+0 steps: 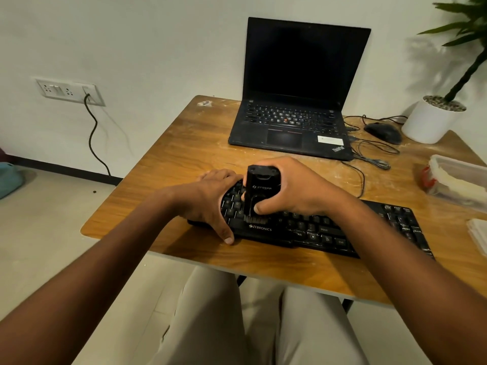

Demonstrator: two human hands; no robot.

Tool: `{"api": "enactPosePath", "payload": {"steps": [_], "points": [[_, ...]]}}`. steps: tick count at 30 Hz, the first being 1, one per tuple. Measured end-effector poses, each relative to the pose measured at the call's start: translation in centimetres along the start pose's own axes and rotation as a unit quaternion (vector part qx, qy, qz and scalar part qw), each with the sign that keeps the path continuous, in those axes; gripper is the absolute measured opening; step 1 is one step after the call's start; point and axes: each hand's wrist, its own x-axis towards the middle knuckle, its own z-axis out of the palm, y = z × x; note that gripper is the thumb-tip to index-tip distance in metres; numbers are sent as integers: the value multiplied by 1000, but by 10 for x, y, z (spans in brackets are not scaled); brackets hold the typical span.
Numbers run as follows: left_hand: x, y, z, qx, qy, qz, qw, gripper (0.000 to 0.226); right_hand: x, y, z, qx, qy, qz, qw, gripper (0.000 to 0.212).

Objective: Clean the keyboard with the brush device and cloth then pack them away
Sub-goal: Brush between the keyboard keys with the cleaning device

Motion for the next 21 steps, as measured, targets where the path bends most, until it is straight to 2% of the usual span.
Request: {"api": "enactPosePath", "payload": {"steps": [2,5,8,10,12,16,18,21], "points": [[0,2,0,3,-2,-1,1000,147,9,7,3,-17,12,12,1000,34],[-1,4,-2,-3,-3,-6,1000,147,25,19,0,-23,72,40,996,38],[-2,4,-3,-7,-9,-8,1000,148,34,23,-5,-57,126,32,990,49],[-2,4,-3,-8,-10,-6,1000,148,31,18,-9,-50,138,17,989,46],[-2,3,-2,-5,-9,-5,1000,147,22,11,-14,-21,113,8,993,42],[-3,4,-2,6,-7,-4,1000,149,9,3,-12,12,-35,11,999,40],[-3,6,-2,8,-11,-11,1000,149,15,9,-7,-9,-22,20,1000,39],[-2,6,-2,0,-11,-10,1000,149,30,23,-6,-20,54,41,997,43]]}}
